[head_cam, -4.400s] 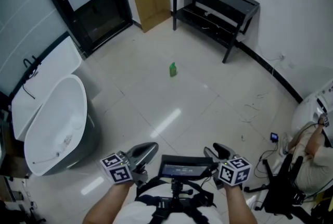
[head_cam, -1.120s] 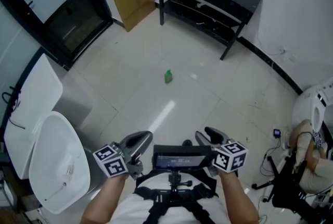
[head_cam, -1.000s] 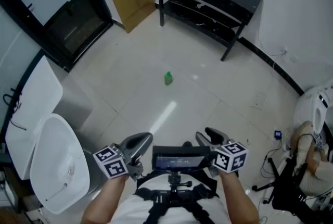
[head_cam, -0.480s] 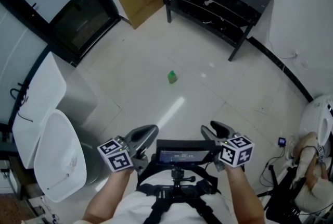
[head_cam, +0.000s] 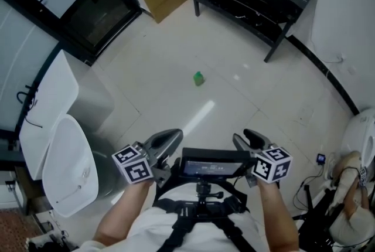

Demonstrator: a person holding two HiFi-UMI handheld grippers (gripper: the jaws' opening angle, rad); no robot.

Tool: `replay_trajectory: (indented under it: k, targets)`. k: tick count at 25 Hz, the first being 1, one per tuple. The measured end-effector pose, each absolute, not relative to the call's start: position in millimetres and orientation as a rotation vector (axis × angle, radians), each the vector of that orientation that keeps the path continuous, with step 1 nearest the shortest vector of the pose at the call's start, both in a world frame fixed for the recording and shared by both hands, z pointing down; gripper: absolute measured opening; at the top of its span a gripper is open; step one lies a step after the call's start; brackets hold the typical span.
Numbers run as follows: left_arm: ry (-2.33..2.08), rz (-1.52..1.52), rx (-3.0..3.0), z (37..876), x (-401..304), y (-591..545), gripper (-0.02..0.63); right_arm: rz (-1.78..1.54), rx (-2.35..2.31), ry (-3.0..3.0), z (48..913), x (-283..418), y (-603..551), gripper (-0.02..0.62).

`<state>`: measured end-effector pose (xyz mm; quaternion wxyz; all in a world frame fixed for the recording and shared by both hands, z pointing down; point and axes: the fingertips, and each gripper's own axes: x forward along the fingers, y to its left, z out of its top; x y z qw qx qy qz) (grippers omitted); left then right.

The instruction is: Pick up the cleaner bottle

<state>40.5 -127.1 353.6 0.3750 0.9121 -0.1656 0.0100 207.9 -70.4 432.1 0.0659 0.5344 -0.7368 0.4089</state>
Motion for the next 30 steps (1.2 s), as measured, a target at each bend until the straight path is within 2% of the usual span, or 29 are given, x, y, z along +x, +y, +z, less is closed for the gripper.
replay_trajectory:
  k: [15,30]
  targets:
    - [-0.309,0.057,2.34,364,18,-185,0.032,1.25,1.758,-2.128,437,184,-105,0.203]
    - [-0.123,0.142,2.358,370,-23,-270,0.032,1.232,1.907,-2.027,425,127,-184,0.202]
